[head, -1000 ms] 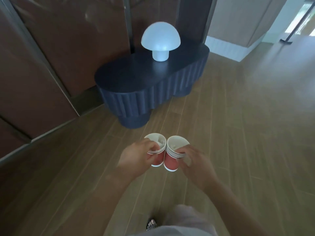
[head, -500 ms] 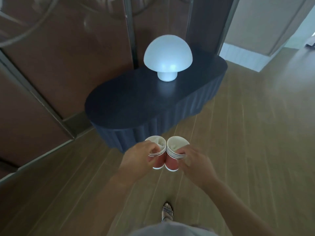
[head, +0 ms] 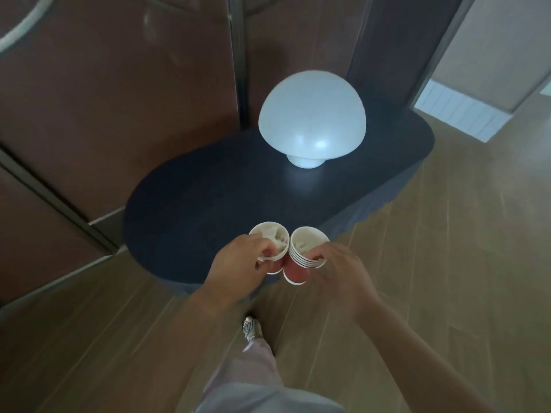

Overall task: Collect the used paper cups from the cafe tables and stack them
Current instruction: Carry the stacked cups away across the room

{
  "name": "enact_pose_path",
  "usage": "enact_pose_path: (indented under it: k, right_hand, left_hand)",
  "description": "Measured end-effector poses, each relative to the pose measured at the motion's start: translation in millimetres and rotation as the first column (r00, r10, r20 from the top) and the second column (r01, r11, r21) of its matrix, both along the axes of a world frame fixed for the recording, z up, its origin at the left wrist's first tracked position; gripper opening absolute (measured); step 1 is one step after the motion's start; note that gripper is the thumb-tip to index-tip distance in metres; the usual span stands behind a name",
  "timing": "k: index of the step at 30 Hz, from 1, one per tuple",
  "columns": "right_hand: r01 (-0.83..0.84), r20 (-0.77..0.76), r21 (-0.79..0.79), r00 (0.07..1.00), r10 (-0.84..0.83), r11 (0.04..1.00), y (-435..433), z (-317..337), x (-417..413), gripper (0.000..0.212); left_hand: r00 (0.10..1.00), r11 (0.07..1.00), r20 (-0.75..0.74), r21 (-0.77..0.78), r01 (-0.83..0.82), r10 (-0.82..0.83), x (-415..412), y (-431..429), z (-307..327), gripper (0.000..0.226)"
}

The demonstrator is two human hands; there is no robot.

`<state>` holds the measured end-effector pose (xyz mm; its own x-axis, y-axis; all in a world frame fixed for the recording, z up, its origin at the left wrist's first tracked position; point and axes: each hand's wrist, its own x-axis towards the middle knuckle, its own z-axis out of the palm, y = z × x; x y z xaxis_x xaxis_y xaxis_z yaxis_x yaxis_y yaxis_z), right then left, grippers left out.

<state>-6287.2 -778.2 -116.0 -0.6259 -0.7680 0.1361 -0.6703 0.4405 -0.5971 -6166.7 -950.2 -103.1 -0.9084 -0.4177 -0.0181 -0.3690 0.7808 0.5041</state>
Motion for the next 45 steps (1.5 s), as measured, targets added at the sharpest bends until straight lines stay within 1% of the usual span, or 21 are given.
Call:
enact_pose_path:
  k: [7, 12, 15, 18, 21, 25, 29, 33, 40, 45]
  right_hand:
    - [0.006, -0.003, 0.048, 1.0, -0.005, 0.999, -100.8, -12.4, -92.7, 0.024]
    - [-0.07, -0.001, 0.113, 0.998, 0.07, 0.991, -159.0, -20.2, -130.9, 0.018]
    - [-0.129, 0.014, 0.149, 0.992, 0.128, 0.98, -194.7, -29.6, -147.0, 0.016]
    - [-0.191, 0.025, 0.185, 0.981, 0.19, 0.964, -233.0, -41.9, -160.8, 0.015]
    - [-0.265, 0.054, 0.219, 0.964, 0.259, 0.939, -269.1, -55.8, -172.0, 0.015]
    - [-0.284, 0.082, 0.276, 0.959, 0.272, 0.918, -307.9, -83.5, -182.5, 0.015]
    - [-0.282, 0.074, 0.332, 0.959, 0.273, 0.9, -337.8, -113.7, -188.6, 0.013]
    - [-0.276, 0.079, 0.368, 0.961, 0.266, 0.888, -357.2, -131.5, -194.8, 0.014]
    - [-0.268, 0.064, 0.349, 0.963, 0.263, 0.898, -372.7, -151.0, -203.6, 0.015]
    - [-0.281, 0.09, 0.372, 0.959, 0.268, 0.884, -371.6, -159.5, -205.0, 0.013]
  left_hand:
    - [1.0, 1.0, -0.015, -0.01, -0.002, 0.002, -88.4, -96.8, -9.3, 0.014]
    - [1.0, 1.0, 0.011, -0.02, -0.02, 0.02, -118.3, -148.3, -18.2, 0.013]
    - [0.997, 0.998, 0.039, -0.007, -0.065, 0.065, -128.6, -175.8, -22.9, 0.009]
    - [0.99, 0.994, 0.082, -0.013, -0.111, 0.112, -134.9, -204.3, -30.8, 0.008]
    - [0.977, 0.988, 0.149, -0.033, -0.149, 0.152, -139.3, -231.5, -46.8, 0.014]
    - [0.949, 0.98, 0.242, -0.054, -0.194, 0.201, -146.0, -259.7, -77.5, 0.014]
    - [0.925, 0.975, 0.312, -0.031, -0.22, 0.218, -155.9, -276.7, -107.3, 0.018]
    - [0.915, 0.975, 0.339, -0.059, -0.213, 0.22, -165.4, -292.2, -129.6, 0.021]
    - [0.911, 0.973, 0.342, -0.047, -0.228, 0.23, -175.6, -311.6, -157.9, 0.015]
    - [0.895, 0.979, 0.401, -0.018, -0.204, 0.194, -177.5, -311.6, -168.5, 0.017]
